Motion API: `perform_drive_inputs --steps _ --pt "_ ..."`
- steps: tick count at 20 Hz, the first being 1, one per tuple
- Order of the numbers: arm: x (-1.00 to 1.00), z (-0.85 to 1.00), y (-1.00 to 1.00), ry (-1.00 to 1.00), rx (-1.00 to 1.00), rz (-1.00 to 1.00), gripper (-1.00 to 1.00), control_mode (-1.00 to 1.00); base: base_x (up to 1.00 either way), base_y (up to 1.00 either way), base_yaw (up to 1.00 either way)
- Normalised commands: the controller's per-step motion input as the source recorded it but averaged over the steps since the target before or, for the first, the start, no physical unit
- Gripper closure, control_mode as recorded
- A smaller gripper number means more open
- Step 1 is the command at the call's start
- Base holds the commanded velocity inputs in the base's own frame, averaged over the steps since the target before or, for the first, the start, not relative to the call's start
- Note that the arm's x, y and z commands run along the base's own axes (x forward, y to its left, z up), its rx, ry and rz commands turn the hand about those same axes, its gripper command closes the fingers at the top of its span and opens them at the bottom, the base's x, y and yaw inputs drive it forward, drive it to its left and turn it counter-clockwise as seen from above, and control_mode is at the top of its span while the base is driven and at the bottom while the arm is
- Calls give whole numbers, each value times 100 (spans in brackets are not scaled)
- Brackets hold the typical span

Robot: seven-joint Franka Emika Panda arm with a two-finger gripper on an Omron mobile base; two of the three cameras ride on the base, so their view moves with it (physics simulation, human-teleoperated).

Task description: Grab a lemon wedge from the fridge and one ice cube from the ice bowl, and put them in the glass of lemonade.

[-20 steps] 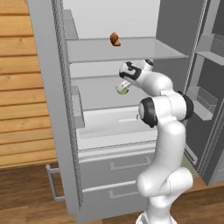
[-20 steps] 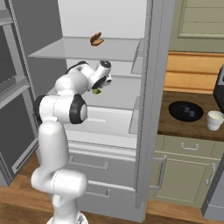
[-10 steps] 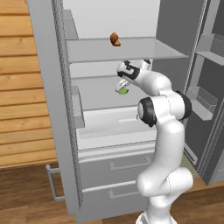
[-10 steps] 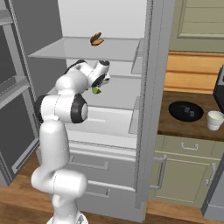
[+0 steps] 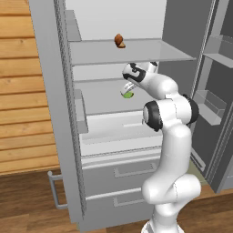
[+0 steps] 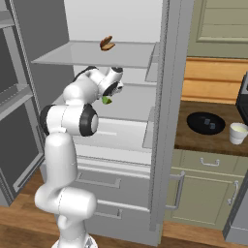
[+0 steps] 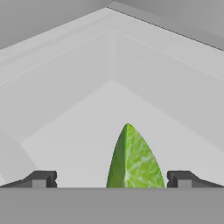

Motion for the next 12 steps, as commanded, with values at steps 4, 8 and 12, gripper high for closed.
perform_drive_inputs --steps 4,8,12 --pt "15 -1 -21 0 0 1 -100 -100 0 0 0" --pt "13 0 -2 0 0 2 -100 -100 0 0 0" --pt "5 -10 0 0 0 1 -100 -100 0 0 0"
